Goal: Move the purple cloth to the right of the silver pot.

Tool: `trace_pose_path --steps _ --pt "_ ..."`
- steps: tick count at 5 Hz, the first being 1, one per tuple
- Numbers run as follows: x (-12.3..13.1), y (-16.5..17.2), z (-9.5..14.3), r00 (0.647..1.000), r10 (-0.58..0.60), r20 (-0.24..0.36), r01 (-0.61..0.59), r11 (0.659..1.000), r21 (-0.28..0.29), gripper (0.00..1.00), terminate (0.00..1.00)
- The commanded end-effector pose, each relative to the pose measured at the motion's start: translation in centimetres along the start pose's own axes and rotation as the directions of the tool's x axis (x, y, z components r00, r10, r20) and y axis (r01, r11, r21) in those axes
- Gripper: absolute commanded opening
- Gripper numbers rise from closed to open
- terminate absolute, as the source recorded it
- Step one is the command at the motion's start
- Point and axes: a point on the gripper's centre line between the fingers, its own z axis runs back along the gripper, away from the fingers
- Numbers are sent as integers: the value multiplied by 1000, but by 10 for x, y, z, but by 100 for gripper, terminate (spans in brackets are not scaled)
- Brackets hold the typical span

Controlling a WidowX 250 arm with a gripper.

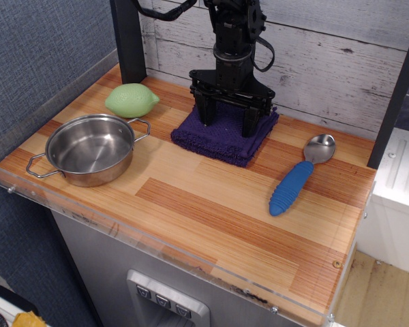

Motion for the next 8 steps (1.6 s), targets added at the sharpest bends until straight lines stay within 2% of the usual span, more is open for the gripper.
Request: trace_pose_path --steps 1,2,5,7,8 --pt "-14 -1 -11 999 -16 -43 16 1000 -4 100 0" --pt "-25 -10 -8 998 -25 -56 23 999 -36 100 0" --pt "-81 -19 10 994 -89 -68 86 995 -49 100 0" --pt "-121 -17 13 986 -137 -95 137 991 -4 100 0" --pt "-130 -18 19 985 -149 -92 151 988 11 100 0"
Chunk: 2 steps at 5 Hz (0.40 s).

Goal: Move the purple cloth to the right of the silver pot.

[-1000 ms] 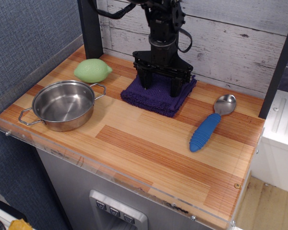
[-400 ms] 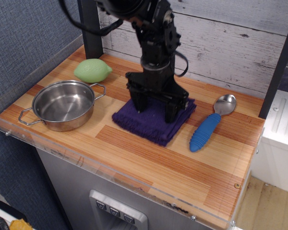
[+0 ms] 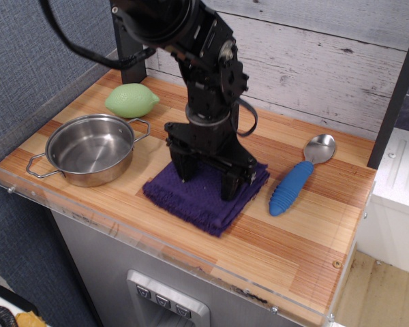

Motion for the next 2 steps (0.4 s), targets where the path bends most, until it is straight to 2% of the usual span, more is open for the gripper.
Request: trace_pose_path --steps 1,2 --pt "-22 0 6 999 -29 -26 30 999 25 100 0" --pt "-31 5 8 999 -5 -48 7 999 35 100 0"
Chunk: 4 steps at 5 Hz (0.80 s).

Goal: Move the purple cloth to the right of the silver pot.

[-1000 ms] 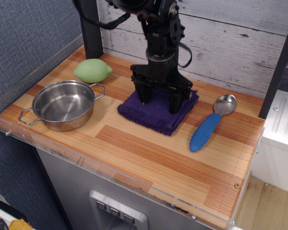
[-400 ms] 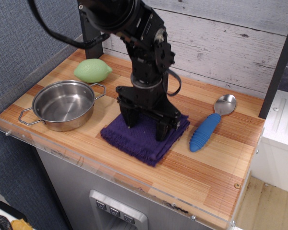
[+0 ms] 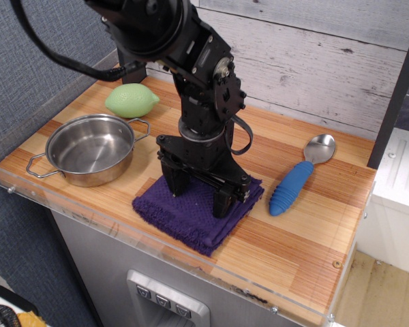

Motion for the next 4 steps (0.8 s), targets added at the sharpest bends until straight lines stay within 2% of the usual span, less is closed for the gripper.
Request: trace_pose_path --steps 1,2,3,4 --pt "-12 17 6 998 47 -31 -47 999 3 100 0" --pt "9 26 21 995 95 24 -93 995 -42 100 0" --pt "36 34 55 984 132 116 -122 988 -93 100 0" --pt "48 30 87 979 108 172 -95 992 -85 100 0"
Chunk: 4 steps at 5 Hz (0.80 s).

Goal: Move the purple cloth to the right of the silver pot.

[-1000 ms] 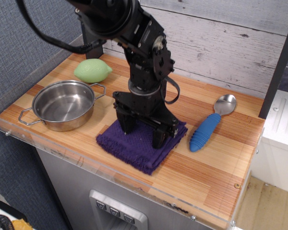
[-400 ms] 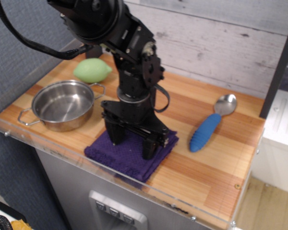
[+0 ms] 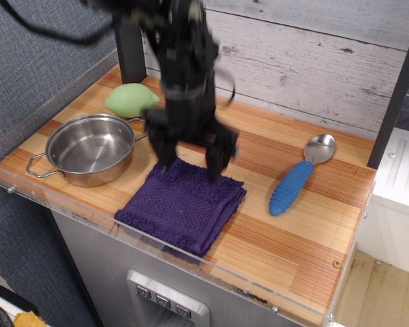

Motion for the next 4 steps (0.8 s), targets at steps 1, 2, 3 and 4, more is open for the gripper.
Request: trace_pose_path --steps 1,2,3,4 --pt "14 -1 68 991 -26 132 22 999 32 100 0" --pt "11 5 75 993 -14 118 13 1000 15 100 0" --pt "10 8 75 995 -19 101 19 1000 -1 100 0" --pt "10 8 75 995 -19 101 19 1000 -1 100 0"
